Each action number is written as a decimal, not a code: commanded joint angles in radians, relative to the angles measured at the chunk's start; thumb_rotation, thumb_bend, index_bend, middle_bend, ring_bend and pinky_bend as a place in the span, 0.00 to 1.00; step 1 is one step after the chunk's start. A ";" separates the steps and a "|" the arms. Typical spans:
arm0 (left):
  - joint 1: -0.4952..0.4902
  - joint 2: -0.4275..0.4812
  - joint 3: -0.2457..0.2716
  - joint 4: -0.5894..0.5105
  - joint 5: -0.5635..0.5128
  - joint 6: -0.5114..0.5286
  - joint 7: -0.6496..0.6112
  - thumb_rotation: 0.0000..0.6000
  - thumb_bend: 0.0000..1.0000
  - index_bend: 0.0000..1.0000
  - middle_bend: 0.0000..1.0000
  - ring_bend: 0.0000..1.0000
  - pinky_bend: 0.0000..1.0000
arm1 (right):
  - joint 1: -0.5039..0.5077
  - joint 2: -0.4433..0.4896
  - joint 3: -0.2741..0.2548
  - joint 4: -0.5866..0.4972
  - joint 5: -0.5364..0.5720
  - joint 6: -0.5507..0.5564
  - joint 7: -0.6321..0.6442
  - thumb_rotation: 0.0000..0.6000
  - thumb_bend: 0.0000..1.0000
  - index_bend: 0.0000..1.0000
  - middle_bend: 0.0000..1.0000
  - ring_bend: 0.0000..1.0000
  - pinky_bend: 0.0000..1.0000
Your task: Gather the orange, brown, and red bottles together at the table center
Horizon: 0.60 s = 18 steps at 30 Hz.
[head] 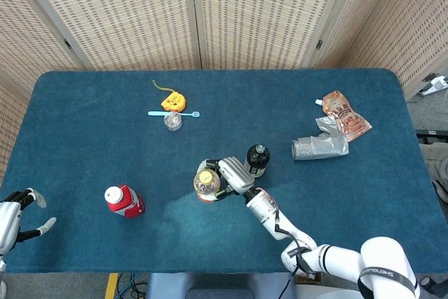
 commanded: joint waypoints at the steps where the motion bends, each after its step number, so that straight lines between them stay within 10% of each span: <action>1: 0.000 -0.001 0.000 0.003 -0.002 -0.002 -0.001 1.00 0.13 0.55 0.45 0.41 0.61 | 0.010 -0.012 0.005 0.016 0.005 0.001 0.009 1.00 0.06 0.58 0.62 0.57 0.61; 18: -0.001 -0.002 0.000 0.007 -0.006 -0.007 -0.008 1.00 0.13 0.55 0.45 0.41 0.61 | 0.060 -0.056 0.026 0.111 0.021 0.020 0.045 1.00 0.07 0.58 0.62 0.57 0.61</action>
